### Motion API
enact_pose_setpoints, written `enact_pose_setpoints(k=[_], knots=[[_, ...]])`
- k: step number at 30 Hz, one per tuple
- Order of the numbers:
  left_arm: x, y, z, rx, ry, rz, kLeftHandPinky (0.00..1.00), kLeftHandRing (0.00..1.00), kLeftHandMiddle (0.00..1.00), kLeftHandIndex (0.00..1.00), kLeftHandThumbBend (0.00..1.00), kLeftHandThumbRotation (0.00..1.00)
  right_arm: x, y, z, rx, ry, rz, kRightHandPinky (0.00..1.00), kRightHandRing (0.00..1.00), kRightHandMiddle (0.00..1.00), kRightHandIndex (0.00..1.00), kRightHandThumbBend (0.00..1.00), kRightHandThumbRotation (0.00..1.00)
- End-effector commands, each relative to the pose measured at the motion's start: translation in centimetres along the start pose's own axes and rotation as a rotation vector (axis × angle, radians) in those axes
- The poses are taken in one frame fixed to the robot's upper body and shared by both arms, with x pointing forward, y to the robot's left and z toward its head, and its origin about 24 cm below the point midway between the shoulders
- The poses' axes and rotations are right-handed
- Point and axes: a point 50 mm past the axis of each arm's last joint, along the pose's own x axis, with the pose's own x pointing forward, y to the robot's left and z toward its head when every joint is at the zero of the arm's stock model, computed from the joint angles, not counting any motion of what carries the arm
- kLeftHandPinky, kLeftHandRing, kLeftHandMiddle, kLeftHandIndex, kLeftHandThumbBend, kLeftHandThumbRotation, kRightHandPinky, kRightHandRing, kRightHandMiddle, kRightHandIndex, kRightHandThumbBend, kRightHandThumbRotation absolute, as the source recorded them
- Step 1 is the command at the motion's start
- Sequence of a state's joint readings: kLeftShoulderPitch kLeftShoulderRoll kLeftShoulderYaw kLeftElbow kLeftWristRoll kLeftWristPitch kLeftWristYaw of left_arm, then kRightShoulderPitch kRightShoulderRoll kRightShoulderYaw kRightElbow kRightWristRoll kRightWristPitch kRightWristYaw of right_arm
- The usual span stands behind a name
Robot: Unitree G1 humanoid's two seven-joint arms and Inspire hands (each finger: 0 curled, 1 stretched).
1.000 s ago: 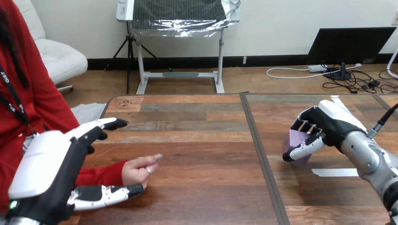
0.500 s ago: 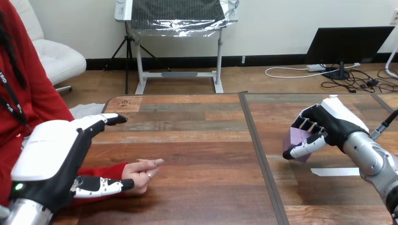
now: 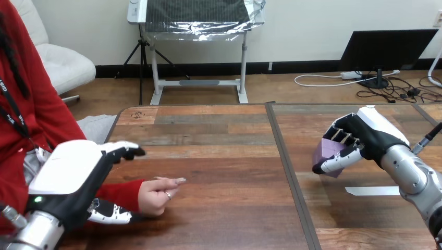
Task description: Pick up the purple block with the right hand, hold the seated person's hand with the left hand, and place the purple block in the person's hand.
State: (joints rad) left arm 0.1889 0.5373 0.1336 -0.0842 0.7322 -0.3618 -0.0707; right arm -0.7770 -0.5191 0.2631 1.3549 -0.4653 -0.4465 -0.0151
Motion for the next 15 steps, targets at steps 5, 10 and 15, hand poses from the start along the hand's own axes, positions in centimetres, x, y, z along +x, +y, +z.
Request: enact_pose_setpoints(k=[5, 10, 15], knots=[[2.1, 0.9, -0.6, 0.085, 0.018, -0.05, 0.69, 0.74, 0.75, 0.76, 1.0, 0.11, 0.4, -2.9, 1.7, 0.013, -0.095, -0.101, 0.43, 0.45, 0.49, 0.49, 0.84, 0.0], [2.6, 0.8, -0.9, 0.093, 0.032, -0.096, 0.7, 0.74, 0.76, 0.76, 1.0, 0.1, 0.4, -2.9, 1.7, 0.022, -0.098, -0.103, 0.43, 0.45, 0.49, 0.49, 0.85, 0.0], [3.0, 0.7, -1.2, 0.102, 0.053, -0.139, 0.72, 0.76, 0.77, 0.76, 1.0, 0.11, 0.3, -2.9, 1.8, 0.033, -0.114, -0.107, 0.43, 0.45, 0.49, 0.49, 0.85, 0.0]])
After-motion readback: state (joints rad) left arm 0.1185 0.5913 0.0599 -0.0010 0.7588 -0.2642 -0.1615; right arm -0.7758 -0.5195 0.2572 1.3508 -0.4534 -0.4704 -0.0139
